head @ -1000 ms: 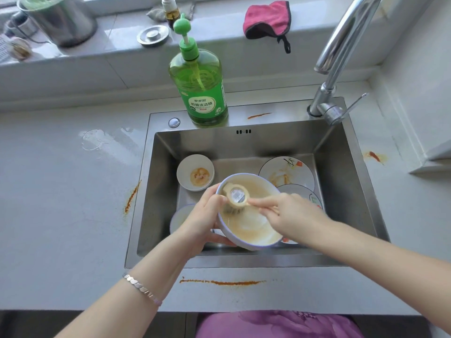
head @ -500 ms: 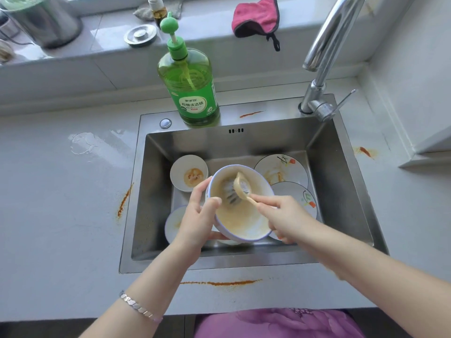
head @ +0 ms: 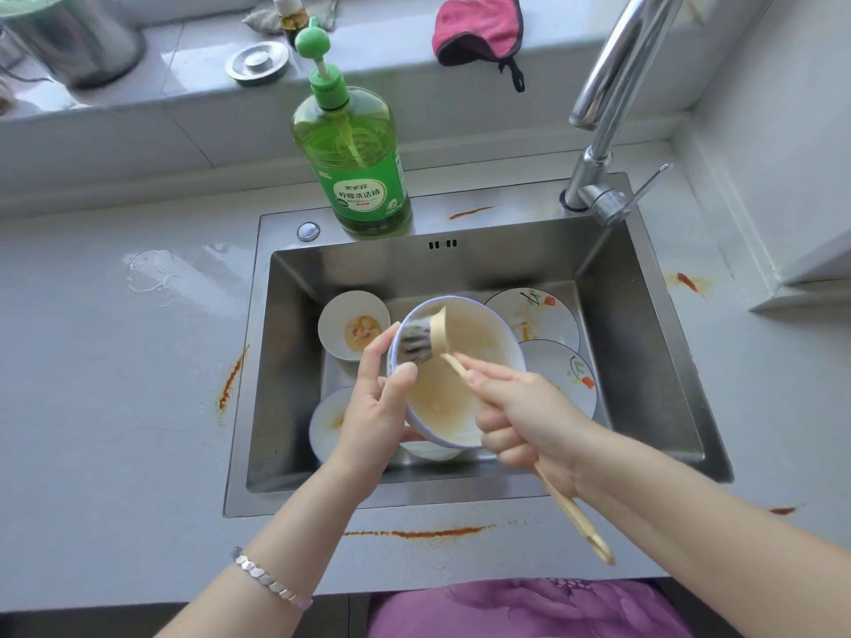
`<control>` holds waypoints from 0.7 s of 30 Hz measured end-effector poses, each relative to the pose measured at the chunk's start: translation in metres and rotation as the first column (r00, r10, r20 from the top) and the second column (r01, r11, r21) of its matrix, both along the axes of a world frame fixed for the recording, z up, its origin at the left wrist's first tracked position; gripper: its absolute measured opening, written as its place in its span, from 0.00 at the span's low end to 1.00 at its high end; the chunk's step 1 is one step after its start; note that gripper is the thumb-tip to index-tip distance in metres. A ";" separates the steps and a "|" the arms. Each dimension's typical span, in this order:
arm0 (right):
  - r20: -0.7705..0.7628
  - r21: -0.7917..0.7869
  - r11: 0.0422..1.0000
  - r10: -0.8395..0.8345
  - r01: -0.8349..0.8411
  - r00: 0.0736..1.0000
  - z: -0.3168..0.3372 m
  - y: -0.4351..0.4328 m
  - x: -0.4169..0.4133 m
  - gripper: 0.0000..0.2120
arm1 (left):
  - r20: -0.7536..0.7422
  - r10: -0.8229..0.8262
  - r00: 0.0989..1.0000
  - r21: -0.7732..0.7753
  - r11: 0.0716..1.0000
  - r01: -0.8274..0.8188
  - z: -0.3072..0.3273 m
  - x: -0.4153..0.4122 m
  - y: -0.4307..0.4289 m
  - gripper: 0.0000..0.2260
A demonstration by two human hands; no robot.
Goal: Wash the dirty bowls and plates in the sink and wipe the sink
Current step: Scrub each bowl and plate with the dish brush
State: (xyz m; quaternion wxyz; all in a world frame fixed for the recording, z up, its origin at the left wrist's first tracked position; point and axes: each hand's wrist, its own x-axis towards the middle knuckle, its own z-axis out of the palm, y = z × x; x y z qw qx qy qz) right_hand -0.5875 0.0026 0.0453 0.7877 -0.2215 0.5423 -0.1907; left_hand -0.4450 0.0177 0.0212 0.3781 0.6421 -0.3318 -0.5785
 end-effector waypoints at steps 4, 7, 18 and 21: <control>-0.011 -0.024 0.990 0.138 -0.138 0.990 -0.001 0.014 0.001 0.13 | -0.039 0.087 0.995 0.018 0.996 -0.086 0.001 0.005 -0.006 0.16; -0.077 -0.062 0.976 0.205 -0.210 0.976 -0.002 0.015 0.001 0.14 | -0.027 0.085 0.996 0.055 0.995 -0.084 0.001 0.009 -0.009 0.16; -0.996 -0.084 0.219 -0.021 -0.972 0.081 -0.023 -0.013 -0.025 0.28 | -0.026 -0.019 0.999 0.205 0.979 0.024 -0.001 0.015 -0.006 0.17; -0.999 -0.019 0.219 0.022 -0.976 0.024 -0.028 -0.012 -0.043 0.27 | 0.024 0.025 0.999 0.195 0.980 -0.029 -0.004 0.019 -0.006 0.18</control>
